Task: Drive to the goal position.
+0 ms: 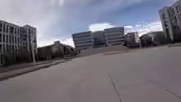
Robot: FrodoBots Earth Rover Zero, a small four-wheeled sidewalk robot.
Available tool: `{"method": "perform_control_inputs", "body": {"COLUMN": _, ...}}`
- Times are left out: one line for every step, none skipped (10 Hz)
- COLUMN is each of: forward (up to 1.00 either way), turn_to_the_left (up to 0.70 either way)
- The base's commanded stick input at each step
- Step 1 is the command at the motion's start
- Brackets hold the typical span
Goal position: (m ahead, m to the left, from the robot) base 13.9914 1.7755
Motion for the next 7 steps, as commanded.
{"method": "perform_control_inputs", "body": {"forward": 0.85, "turn_to_the_left": 0.0}}
{"method": "perform_control_inputs", "body": {"forward": 0.85, "turn_to_the_left": 0.0}}
{"method": "perform_control_inputs", "body": {"forward": 0.85, "turn_to_the_left": -0.22}}
{"method": "perform_control_inputs", "body": {"forward": 0.85, "turn_to_the_left": -0.31}}
{"method": "perform_control_inputs", "body": {"forward": 0.85, "turn_to_the_left": -0.12}}
{"method": "perform_control_inputs", "body": {"forward": 0.85, "turn_to_the_left": 0.0}}
{"method": "perform_control_inputs", "body": {"forward": 0.85, "turn_to_the_left": 0.0}}
